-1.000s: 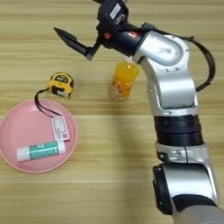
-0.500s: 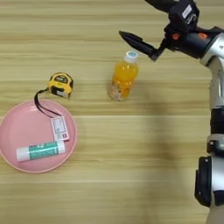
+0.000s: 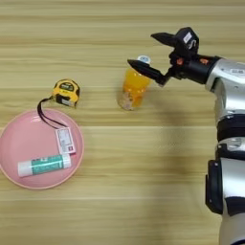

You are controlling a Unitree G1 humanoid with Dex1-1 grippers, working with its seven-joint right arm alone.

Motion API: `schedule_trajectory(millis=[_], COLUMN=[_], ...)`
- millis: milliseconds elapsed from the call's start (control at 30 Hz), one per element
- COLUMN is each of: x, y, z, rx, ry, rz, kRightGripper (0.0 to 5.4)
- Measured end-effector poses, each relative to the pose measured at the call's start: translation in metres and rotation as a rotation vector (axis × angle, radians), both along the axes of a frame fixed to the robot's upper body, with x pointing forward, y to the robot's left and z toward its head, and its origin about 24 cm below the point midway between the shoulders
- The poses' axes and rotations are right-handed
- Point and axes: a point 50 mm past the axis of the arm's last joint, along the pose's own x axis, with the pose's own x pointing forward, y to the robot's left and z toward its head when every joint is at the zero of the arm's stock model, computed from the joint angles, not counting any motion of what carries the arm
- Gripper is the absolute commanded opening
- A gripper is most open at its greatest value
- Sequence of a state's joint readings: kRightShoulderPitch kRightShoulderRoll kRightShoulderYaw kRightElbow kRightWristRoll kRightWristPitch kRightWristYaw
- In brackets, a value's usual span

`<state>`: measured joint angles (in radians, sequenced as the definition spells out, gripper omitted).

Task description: Move the objects on the table

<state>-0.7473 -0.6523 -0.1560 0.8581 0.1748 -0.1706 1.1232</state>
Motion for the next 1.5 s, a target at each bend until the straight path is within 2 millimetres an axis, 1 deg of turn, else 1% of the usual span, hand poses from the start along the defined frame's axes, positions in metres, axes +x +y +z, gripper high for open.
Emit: schedule_trajectory(millis=[133, 300, 500, 667, 833, 1000, 1167, 1233, 1333, 1500], x=[0.004, 0.008, 0.010, 0.010, 0.009, 0.009, 0.007, 0.007, 0.007, 0.007], y=[0.000, 0.005, 0.004, 0.006, 0.004, 0.004, 0.005, 0.005, 0.004, 0.005], z=[-0.008, -0.021, -0.024, -0.032, -0.039, -0.044, -0.051, -0.052, -0.052, -0.052], rx=[-0.008, -0.010, -0.015, -0.024, -0.029, -0.026, -0.025, -0.026, -0.026, -0.026], ry=[0.031, 0.072, 0.088, 0.117, 0.149, 0.174, 0.205, 0.208, 0.210, 0.210], rz=[-0.035, -0.063, -0.088, -0.085, -0.107, -0.115, -0.118, -0.118, -0.118, -0.117], kRightGripper=[5.37, 5.37, 5.37, 5.37, 5.37, 4.80, 4.03, 3.82, 3.56, 3.52])
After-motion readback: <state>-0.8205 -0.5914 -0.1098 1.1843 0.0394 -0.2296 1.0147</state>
